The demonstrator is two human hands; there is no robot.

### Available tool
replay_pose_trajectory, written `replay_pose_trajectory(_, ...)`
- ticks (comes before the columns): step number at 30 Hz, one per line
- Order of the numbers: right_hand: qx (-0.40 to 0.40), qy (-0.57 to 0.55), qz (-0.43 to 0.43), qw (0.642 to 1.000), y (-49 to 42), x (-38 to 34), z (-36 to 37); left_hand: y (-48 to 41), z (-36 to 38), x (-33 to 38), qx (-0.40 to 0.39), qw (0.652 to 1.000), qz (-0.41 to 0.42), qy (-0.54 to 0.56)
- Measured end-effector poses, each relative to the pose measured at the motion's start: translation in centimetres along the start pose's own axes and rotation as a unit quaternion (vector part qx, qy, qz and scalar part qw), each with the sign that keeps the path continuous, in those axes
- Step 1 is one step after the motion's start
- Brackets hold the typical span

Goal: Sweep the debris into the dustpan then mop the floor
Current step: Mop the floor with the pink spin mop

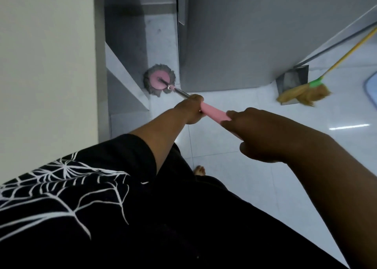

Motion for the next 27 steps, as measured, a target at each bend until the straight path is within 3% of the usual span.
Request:
replay_pose_trajectory(5, 0.017, -0.008, 0.021, 1.0, 3.0, -0.2, 1.7, 1.1, 1.7, 2.0, -0.015, 0.999, 0.024, -0.018)
replay_pose_trajectory(11, 0.075, -0.005, 0.044, 0.996, 0.8, -1.9, 0.9, 0.6, 0.3, -1.3, 0.01, 0.999, 0.05, -0.007)
replay_pose_trajectory(19, 0.06, -0.004, 0.033, 0.998, -5.3, -5.3, 2.1, -0.4, -0.5, -7.2, -0.004, 0.999, 0.035, 0.003)
replay_pose_trajectory(27, 0.037, -0.015, 0.046, 0.998, -4.0, -6.3, 4.9, 0.5, 2.3, -6.4, -0.008, 1.0, 0.021, -0.011)
Point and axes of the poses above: each hand's wrist, its own y-axis away from the middle knuckle, its own z-axis out of the palm, x = y × z, the point moved 3 cm from there along -y, towards the middle knuckle, and after that the axes turned 14 degrees about -x, right-handed, at the moved point
